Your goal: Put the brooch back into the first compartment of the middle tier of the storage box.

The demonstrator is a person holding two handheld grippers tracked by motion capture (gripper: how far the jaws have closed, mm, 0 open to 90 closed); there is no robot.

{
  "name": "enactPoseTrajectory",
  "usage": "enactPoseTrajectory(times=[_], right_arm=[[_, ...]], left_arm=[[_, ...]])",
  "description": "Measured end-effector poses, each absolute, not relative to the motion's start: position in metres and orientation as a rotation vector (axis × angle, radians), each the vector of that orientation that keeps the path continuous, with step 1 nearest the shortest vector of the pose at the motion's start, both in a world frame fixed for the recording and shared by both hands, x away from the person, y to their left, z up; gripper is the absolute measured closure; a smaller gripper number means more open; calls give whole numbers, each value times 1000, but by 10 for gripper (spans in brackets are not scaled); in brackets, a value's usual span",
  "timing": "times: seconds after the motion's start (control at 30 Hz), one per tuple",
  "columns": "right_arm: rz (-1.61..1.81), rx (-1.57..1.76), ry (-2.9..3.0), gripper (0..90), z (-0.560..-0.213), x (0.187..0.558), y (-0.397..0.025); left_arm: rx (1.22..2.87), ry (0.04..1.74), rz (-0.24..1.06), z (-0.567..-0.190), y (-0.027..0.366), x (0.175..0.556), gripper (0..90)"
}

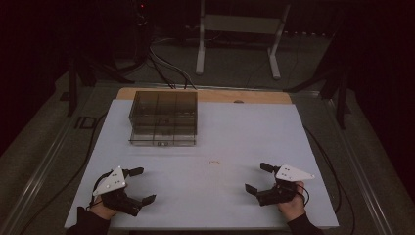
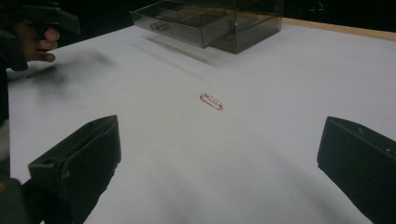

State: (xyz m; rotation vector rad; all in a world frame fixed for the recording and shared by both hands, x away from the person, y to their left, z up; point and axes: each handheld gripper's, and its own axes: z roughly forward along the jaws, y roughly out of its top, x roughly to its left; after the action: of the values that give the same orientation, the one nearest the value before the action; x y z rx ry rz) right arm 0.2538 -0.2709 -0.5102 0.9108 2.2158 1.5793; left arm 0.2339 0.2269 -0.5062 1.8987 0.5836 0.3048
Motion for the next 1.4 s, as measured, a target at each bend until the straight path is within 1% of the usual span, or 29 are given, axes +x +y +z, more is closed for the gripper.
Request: enactPoseTrajectory(times=[0.13, 0.2, 0.4, 1.17, 1.4], right_arm=[[1570, 910, 2207, 0, -509, 253, -271], [1575, 919, 2196, 0, -509, 252, -272], [1571, 911, 2199, 0, -508, 251, -273], [1574, 928, 2201, 0, -509, 252, -271], [1580, 925, 2205, 0, -509, 252, -269]], left_arm=[[1908, 590, 313, -504, 224, 234, 2], [1914, 594, 280, -503, 223, 234, 2], [1909, 571, 282, -497, 218, 236, 2], [1867, 586, 295, -479, 214, 256, 2], [1863, 585, 272, -480, 208, 264, 2]])
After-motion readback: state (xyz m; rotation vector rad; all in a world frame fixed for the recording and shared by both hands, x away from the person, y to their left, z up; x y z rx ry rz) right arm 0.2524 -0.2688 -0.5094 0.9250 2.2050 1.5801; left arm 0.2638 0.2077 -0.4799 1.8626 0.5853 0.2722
